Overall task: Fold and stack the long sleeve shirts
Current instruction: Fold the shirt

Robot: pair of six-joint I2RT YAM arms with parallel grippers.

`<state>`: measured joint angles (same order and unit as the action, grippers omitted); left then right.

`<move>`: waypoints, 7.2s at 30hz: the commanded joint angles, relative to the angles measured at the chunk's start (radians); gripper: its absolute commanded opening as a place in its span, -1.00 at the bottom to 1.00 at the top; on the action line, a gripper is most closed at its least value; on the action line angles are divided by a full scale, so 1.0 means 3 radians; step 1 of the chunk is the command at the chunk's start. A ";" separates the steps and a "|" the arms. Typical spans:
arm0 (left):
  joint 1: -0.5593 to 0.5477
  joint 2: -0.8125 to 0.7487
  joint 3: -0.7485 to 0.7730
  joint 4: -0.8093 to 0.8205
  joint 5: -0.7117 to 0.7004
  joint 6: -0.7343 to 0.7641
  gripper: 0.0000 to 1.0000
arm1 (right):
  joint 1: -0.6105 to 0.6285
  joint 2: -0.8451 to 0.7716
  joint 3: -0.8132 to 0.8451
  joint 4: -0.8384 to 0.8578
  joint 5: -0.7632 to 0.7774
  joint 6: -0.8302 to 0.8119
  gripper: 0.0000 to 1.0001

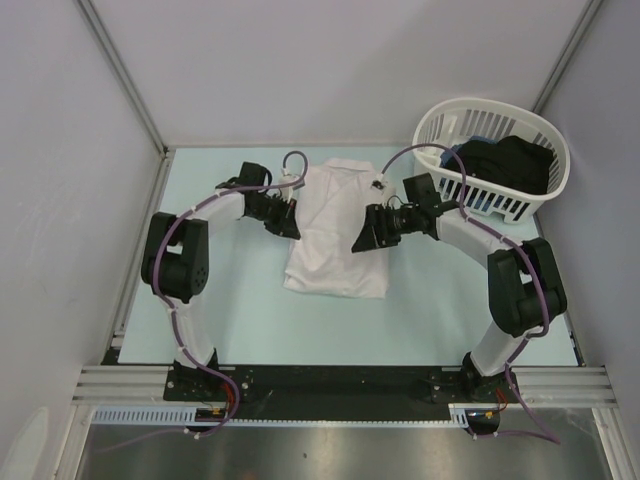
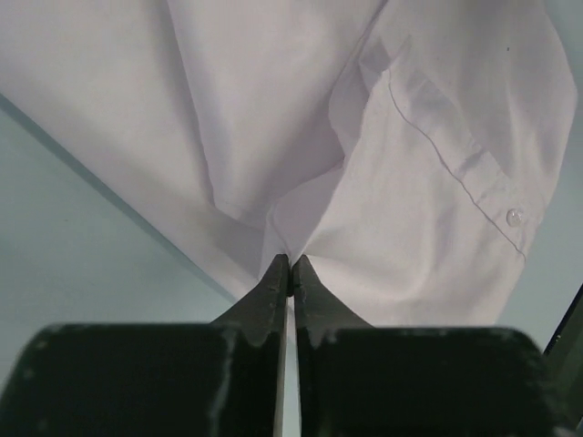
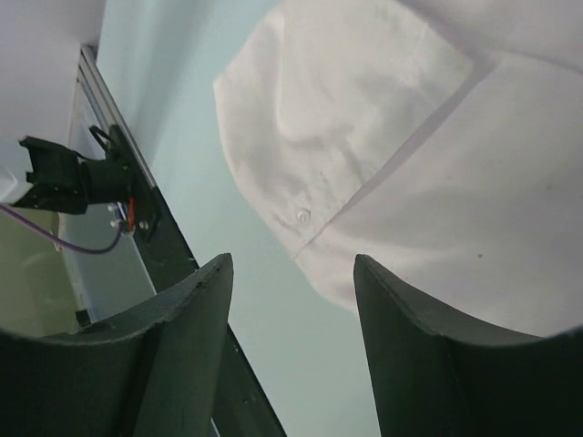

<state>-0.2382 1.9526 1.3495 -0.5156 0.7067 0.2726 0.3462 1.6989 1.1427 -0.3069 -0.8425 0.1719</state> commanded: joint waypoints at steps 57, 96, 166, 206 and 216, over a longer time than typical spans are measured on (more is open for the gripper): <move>0.0385 -0.1053 -0.1783 0.0961 0.0983 -0.1369 0.51 | -0.0438 -0.0877 -0.1385 0.0163 0.0006 0.1093 0.56; 0.0191 -0.0582 -0.1686 0.1458 0.1178 -0.1338 0.47 | -0.0617 -0.0232 -0.0987 0.0400 0.0175 0.0465 0.45; 0.0400 -0.0874 -0.1186 0.0670 0.0442 -0.1143 0.23 | -0.0576 -0.0182 -0.0608 -0.0179 0.0164 -0.0005 0.17; 0.0058 0.0322 0.0206 0.0660 -0.0285 -0.0832 -1.00 | -0.0515 0.0938 0.0476 0.0450 0.0794 -0.0225 -0.99; 0.0053 0.0379 0.0232 0.0686 -0.0244 -0.0969 -0.99 | -0.0352 0.0234 0.0691 -0.0419 0.0533 -0.0460 -0.13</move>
<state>-0.2222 2.0796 1.3884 -0.3309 0.6304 -0.0139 0.1970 1.9354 1.2984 -0.3458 -0.6327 0.0788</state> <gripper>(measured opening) 0.008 0.414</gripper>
